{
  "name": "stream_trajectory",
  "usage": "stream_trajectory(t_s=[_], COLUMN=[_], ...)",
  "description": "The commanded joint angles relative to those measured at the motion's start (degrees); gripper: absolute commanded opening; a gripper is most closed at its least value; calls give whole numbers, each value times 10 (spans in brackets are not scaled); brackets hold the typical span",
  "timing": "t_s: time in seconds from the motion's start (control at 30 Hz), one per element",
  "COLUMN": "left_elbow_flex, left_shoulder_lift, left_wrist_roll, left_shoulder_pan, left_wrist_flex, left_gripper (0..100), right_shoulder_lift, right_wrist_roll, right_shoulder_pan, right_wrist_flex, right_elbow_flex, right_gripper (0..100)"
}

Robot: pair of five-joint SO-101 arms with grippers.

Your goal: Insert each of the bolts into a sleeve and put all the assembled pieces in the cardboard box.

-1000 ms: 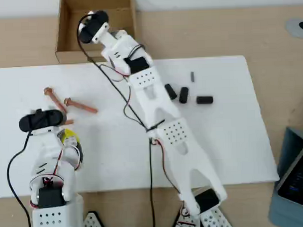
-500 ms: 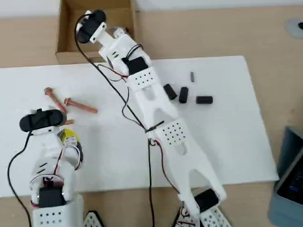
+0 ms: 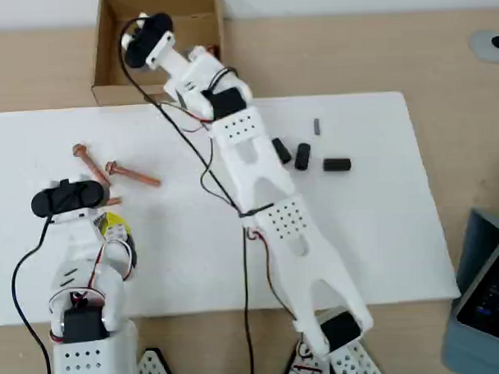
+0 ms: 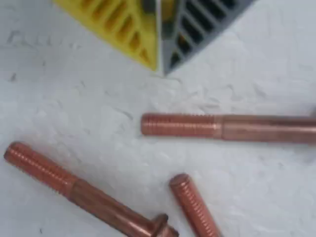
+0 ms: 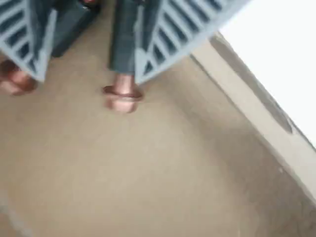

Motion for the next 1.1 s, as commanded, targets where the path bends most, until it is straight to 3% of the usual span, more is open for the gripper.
stream_trajectory(t_s=[0.0, 0.73, 1.07], left_elbow_flex=[8, 8, 8], left_shoulder_lift=[-5, -5, -5], left_wrist_roll=[5, 4, 4], left_shoulder_pan=[4, 5, 6], left_wrist_flex=[2, 1, 1], left_gripper=[3, 3, 3], right_shoulder_lift=[-96, -270, -322], right_wrist_roll=[2, -7, -101], right_shoulder_pan=[8, 96, 124], right_wrist_flex=[40, 437, 455], right_elbow_flex=[-29, -29, -24], right_gripper=[138, 138, 138])
